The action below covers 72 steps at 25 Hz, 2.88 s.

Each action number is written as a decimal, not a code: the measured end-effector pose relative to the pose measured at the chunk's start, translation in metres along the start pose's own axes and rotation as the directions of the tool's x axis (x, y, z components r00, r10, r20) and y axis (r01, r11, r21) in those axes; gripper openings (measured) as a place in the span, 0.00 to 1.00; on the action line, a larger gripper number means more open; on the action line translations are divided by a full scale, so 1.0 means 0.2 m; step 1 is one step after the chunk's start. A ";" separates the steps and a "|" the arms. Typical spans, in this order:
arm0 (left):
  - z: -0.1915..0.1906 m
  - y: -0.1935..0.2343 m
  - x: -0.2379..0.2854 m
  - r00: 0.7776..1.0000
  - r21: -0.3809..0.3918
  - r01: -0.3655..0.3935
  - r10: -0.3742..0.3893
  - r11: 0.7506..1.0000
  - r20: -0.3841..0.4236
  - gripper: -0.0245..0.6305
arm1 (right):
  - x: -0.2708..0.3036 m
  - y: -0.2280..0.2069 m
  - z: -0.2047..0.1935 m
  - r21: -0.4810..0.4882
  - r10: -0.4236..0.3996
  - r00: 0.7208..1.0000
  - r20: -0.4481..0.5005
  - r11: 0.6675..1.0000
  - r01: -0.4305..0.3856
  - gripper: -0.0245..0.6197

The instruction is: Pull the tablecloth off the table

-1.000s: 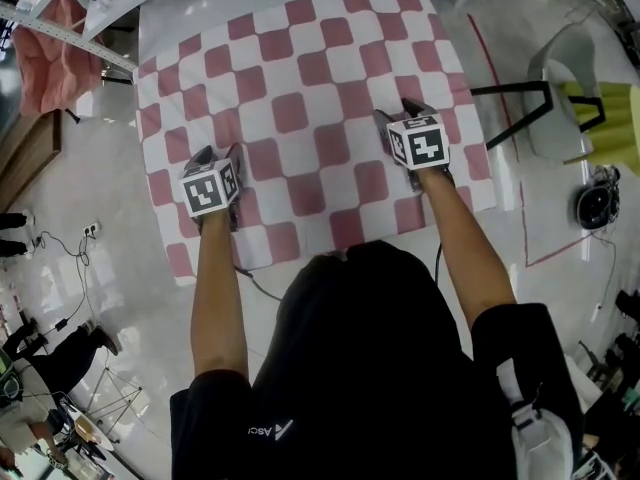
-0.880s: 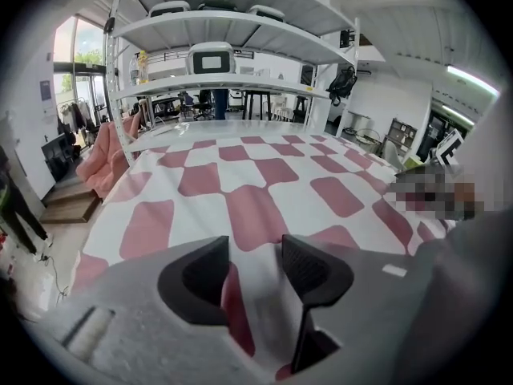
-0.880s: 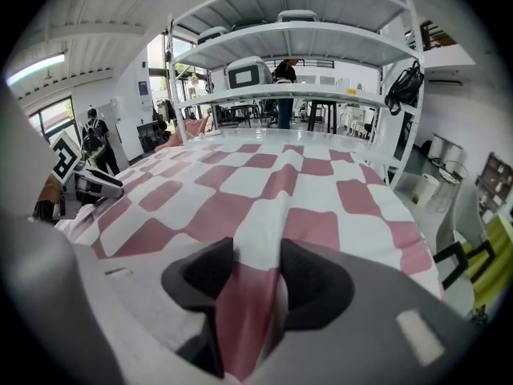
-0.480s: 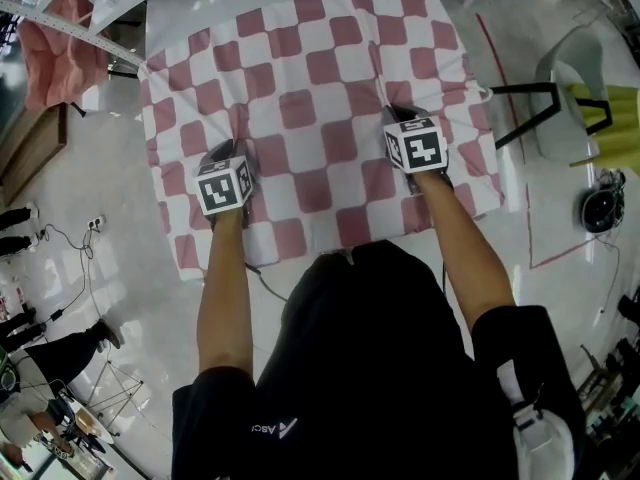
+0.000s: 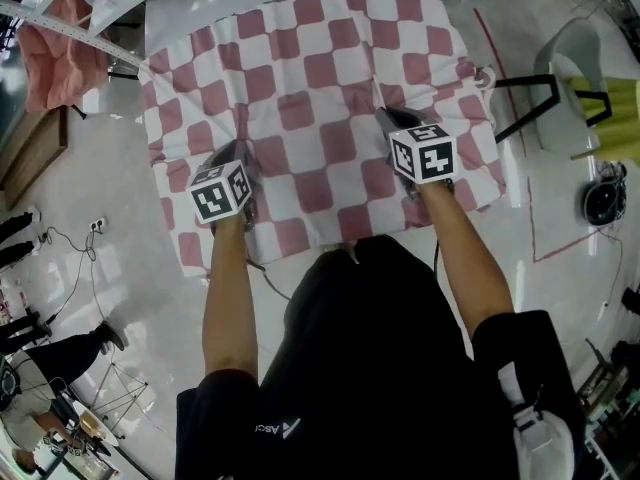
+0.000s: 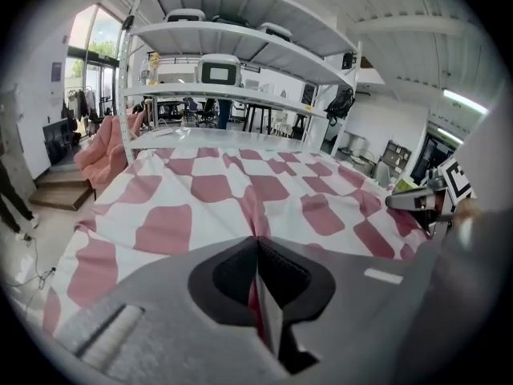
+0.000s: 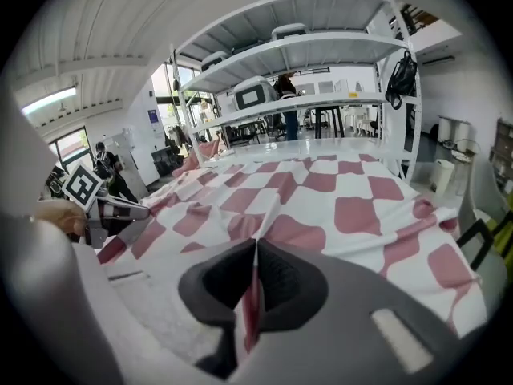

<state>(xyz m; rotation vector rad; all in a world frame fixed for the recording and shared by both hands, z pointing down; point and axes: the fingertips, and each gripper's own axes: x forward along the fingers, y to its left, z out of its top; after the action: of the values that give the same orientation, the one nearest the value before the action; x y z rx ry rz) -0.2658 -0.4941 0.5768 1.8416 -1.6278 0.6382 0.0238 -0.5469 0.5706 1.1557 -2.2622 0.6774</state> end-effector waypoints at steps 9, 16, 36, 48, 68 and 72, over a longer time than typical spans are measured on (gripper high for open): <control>0.02 -0.02 -0.36 0.967 -0.133 0.179 -0.149 0.975 0.208 0.05 | -0.29 0.31 0.02 0.012 0.111 0.985 0.132 0.993 -0.114 0.05; -0.07 -0.16 -0.70 0.871 -0.142 0.377 -0.299 0.915 0.390 0.05 | -0.58 0.48 -0.06 0.026 0.186 0.952 0.244 0.980 -0.198 0.05; -0.37 -0.72 -2.08 0.707 -0.086 0.359 -0.211 0.929 0.675 0.05 | -2.04 0.83 -0.18 -0.133 0.410 0.701 0.584 0.900 -0.415 0.05; -0.57 -0.75 -3.05 0.456 0.092 0.534 -0.378 0.840 0.806 0.05 | -2.77 1.50 -0.27 -0.235 0.400 0.594 0.698 0.912 -0.338 0.05; -0.55 -0.76 -3.96 0.214 0.301 0.543 -0.476 0.784 0.853 0.05 | -3.50 1.99 -0.24 -0.327 0.411 0.450 0.793 0.910 -0.255 0.05; -0.55 -0.77 -3.97 0.213 0.279 0.549 -0.454 0.788 0.865 0.05 | -3.50 1.98 -0.24 -0.327 0.408 0.464 0.786 0.912 -0.249 0.05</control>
<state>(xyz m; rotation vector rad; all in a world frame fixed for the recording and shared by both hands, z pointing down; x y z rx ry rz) -0.2178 0.1546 0.0848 2.6619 -1.3203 -0.9639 0.0610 0.0933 0.0841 1.0829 -3.3677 -0.0432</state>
